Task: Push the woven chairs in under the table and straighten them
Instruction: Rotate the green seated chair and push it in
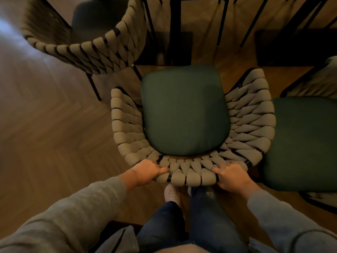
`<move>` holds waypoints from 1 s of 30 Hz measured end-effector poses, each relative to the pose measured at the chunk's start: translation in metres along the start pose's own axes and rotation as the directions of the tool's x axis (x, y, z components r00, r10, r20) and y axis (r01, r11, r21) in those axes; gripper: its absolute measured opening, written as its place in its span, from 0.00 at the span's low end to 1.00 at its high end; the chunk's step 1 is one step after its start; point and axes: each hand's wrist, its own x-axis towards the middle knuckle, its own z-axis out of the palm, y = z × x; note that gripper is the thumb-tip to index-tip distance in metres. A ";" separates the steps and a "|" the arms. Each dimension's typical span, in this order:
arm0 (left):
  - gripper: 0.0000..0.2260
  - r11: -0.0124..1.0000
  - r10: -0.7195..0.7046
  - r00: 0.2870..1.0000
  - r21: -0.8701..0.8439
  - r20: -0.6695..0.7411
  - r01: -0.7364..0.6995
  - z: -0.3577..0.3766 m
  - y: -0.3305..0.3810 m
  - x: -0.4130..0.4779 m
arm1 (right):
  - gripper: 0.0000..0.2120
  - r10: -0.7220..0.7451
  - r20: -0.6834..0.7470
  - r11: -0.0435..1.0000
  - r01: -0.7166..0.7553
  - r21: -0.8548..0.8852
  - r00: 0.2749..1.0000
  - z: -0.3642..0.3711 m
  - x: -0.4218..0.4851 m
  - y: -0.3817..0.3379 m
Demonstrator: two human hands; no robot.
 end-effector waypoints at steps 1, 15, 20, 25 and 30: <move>0.25 1.000 0.010 1.000 0.012 0.017 -0.010 0.002 0.002 0.000 | 0.23 0.004 0.023 1.000 -0.004 0.002 1.000 0.003 -0.001 -0.001; 0.23 0.984 0.056 0.998 0.169 0.000 -0.055 -0.057 -0.076 0.036 | 0.19 0.101 -0.112 0.986 -0.085 0.144 0.988 -0.032 0.029 -0.003; 0.23 0.978 0.018 1.000 0.209 -0.005 -0.017 -0.089 -0.117 0.056 | 0.17 0.122 -0.179 0.983 -0.093 0.160 0.976 -0.056 0.061 0.009; 0.24 0.974 -0.017 1.000 0.228 -0.007 0.018 -0.121 -0.149 0.082 | 0.18 0.107 -0.224 0.988 -0.077 0.137 0.969 -0.089 0.095 0.041; 0.23 0.971 -0.055 0.998 0.233 -0.019 0.058 -0.151 -0.172 0.112 | 0.19 0.084 -0.226 0.989 -0.054 0.137 0.970 -0.118 0.123 0.080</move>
